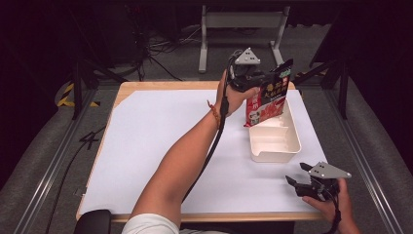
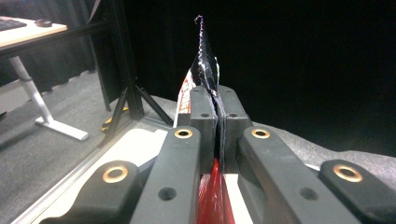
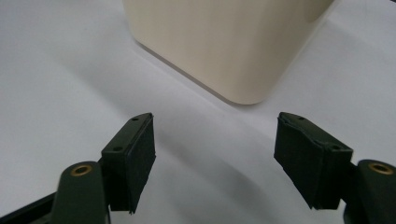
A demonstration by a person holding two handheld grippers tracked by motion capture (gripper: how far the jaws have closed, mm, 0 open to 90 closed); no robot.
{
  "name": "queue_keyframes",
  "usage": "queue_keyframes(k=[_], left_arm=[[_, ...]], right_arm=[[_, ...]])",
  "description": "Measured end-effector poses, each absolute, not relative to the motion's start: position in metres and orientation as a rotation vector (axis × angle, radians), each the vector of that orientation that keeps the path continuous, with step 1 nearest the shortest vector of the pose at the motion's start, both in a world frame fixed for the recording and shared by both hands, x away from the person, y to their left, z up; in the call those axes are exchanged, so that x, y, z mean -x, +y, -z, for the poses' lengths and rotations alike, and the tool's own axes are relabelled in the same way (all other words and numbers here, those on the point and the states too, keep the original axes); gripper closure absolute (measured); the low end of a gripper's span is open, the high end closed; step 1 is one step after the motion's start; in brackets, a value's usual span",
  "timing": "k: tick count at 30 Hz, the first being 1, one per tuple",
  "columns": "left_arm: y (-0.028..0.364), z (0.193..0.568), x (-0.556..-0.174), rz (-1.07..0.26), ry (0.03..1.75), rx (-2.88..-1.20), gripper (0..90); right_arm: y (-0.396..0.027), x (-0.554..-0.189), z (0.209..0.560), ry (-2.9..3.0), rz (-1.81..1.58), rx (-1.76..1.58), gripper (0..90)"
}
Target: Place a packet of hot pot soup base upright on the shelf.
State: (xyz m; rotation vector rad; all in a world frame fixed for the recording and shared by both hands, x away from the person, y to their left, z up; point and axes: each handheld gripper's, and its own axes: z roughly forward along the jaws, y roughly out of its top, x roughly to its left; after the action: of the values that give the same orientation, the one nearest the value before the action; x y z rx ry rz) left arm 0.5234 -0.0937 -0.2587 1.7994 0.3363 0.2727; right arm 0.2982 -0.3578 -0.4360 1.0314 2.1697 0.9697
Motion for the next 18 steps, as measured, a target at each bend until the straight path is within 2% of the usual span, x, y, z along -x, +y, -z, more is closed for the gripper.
queue_keyframes(k=[18], left_arm=[[-0.11,0.293,-0.531,-0.244,0.375,-1.848,86.1]], right_arm=[[-0.357,-0.299,0.437,2.179,-0.963,-1.025,28.7]])
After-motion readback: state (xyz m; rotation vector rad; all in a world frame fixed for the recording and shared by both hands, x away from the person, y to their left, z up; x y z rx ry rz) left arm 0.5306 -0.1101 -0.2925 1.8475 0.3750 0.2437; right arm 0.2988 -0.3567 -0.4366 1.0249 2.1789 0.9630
